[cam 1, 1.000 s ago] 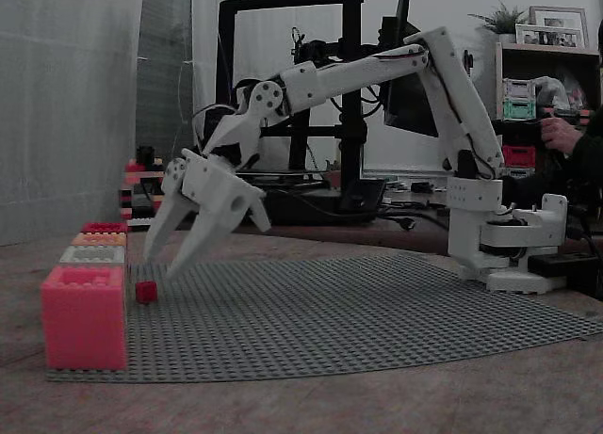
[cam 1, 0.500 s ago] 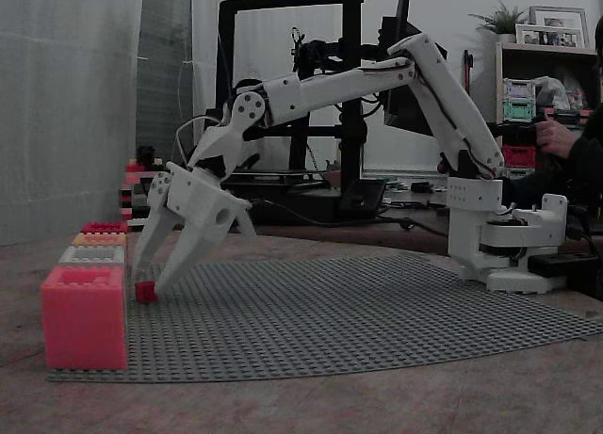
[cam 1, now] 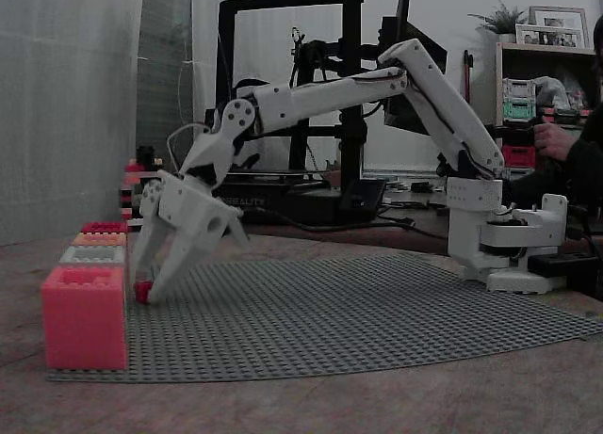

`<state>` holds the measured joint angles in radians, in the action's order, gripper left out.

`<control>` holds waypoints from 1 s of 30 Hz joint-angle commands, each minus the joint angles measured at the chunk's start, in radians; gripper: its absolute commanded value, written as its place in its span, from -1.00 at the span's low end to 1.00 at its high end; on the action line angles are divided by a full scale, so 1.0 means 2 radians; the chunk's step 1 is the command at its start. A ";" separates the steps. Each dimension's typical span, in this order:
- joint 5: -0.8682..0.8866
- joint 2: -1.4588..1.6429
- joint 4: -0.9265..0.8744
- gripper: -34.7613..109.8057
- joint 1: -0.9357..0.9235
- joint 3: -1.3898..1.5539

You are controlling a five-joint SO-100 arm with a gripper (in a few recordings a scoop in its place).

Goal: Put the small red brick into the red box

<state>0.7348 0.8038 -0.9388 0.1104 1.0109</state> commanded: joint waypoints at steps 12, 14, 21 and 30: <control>0.005 0.018 -0.017 -0.52 0.007 -0.051; 0.002 0.043 -0.026 -0.52 0.007 -0.041; -0.023 0.210 -0.038 -0.52 0.004 0.015; -0.094 0.186 0.016 -0.52 -0.082 -0.029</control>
<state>0.5737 1.1351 -0.9787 0.0230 1.0308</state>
